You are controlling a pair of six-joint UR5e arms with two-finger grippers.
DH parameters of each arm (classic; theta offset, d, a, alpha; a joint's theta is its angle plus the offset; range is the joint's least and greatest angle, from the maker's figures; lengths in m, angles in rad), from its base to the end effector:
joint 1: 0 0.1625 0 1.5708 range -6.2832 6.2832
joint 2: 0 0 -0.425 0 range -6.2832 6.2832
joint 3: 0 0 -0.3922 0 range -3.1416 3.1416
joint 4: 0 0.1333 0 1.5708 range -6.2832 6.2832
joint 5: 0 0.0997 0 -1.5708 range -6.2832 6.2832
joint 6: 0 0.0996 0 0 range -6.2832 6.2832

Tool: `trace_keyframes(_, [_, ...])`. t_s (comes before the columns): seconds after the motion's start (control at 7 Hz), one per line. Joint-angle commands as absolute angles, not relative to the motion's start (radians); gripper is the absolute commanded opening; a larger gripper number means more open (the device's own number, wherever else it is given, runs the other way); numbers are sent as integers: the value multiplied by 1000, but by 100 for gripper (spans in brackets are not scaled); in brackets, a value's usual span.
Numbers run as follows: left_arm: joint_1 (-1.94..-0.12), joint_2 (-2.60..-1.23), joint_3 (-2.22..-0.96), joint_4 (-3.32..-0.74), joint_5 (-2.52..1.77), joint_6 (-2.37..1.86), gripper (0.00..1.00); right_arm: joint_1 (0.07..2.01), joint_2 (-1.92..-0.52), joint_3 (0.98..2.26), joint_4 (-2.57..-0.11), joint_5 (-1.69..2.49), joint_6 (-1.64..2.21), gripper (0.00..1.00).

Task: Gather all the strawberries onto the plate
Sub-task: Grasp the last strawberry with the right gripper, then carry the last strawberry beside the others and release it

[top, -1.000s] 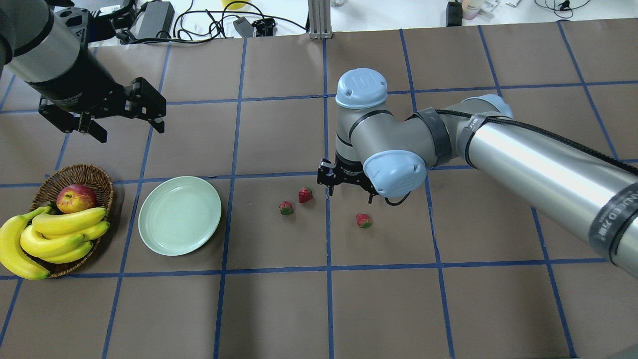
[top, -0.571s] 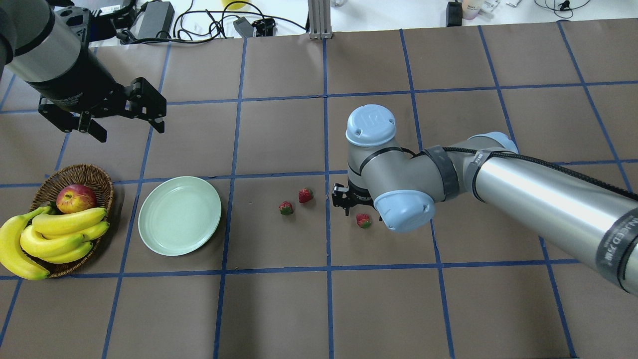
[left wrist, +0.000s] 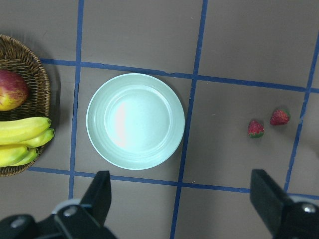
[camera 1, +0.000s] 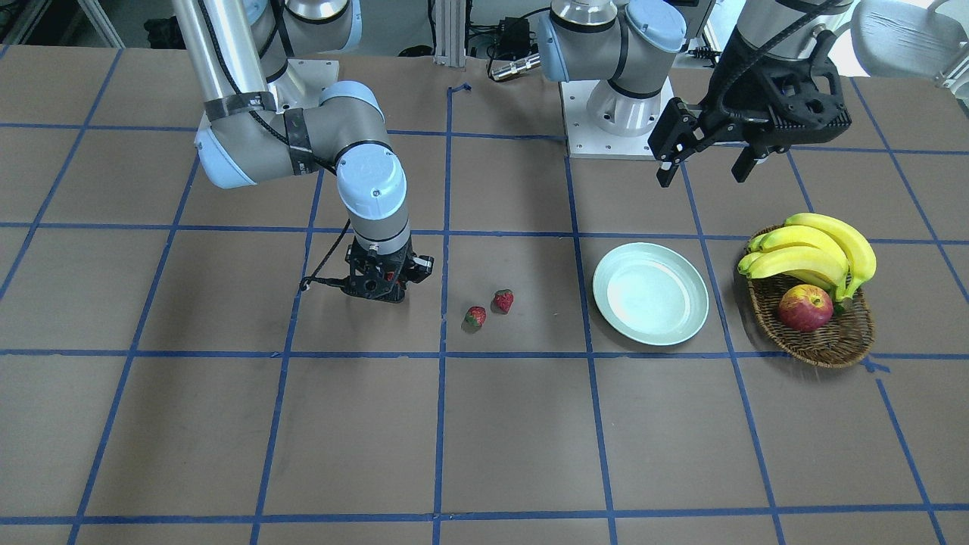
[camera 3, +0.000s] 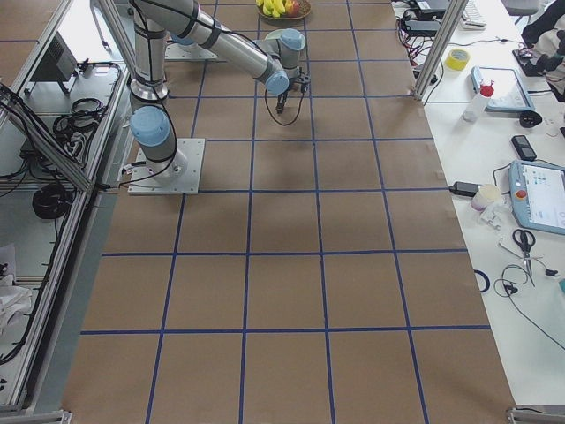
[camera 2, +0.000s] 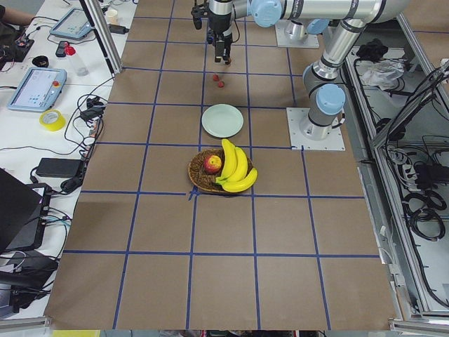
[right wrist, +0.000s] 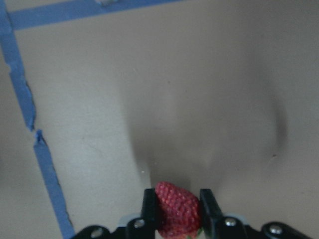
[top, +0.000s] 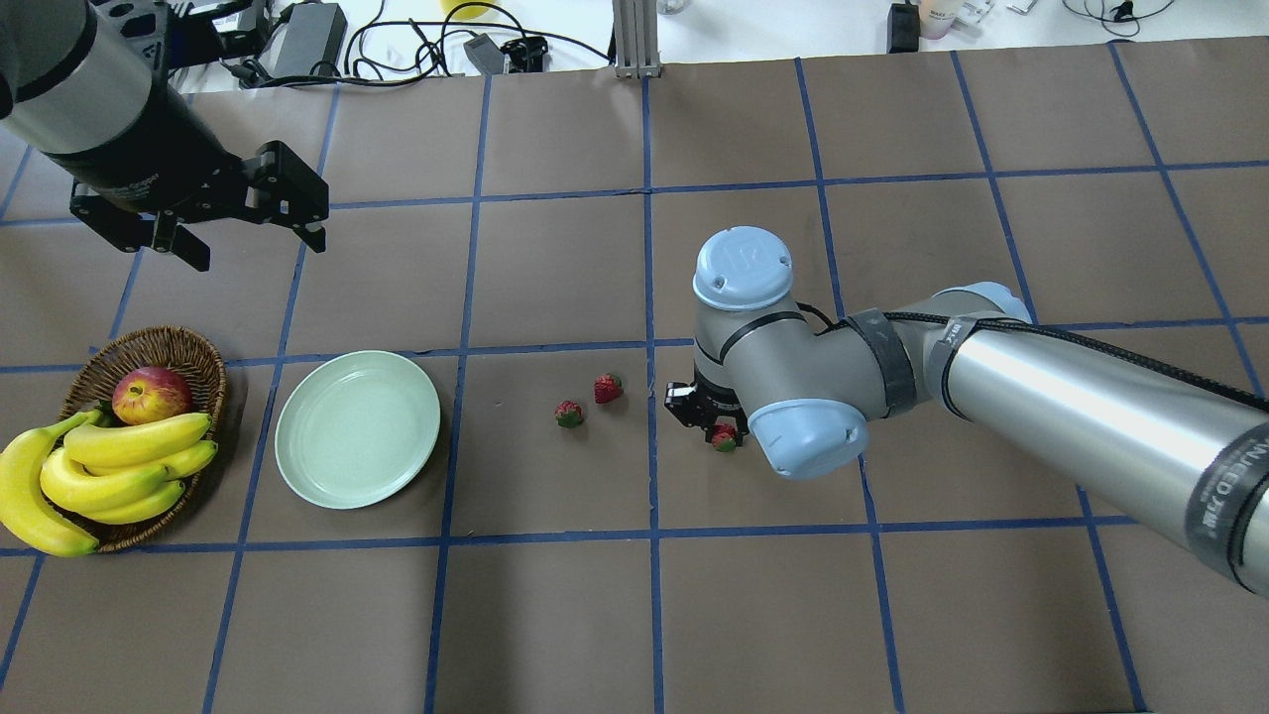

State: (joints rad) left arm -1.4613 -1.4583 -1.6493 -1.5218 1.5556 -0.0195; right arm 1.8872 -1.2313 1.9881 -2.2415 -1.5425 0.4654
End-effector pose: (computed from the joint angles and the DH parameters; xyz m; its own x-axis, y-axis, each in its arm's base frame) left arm -0.0846 -0.4639 0.5072 -0.9917 -0.1273 0.0168 -0.1283 0.9883 -0.0826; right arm 0.2904 -0.4494 0.1862 -0.9887 0.1490 0.0134 0.1496 0.9847 0.0895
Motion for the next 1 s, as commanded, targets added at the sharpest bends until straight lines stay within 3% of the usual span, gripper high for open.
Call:
trace_keyframes(0.0, [-1466,-1465,-1657,-1528,1554,-18,100,1919,-1238,1880,-2206,-1396,535,7])
trace_keyframes(0.43, [-1463,-1462,-1643,-1558,1563,-18,100,2045,-1136,1836,-2258,-1356,686,8])
trace_keyframes(0.57, [-1465,-1463,-1643,-1572,1562,-18,100,2046,-1114,1835,-2267,-1327,686,23])
trace_keyframes(0.71, [-1459,-1465,-1646,-1603,1563,-18,100,2046,-1108,1836,-2269,-1325,684,58])
trace_keyframes(0.86, [-1459,-1470,-1643,-1606,1557,-20,100,2046,-1104,1838,-2269,-1328,683,81])
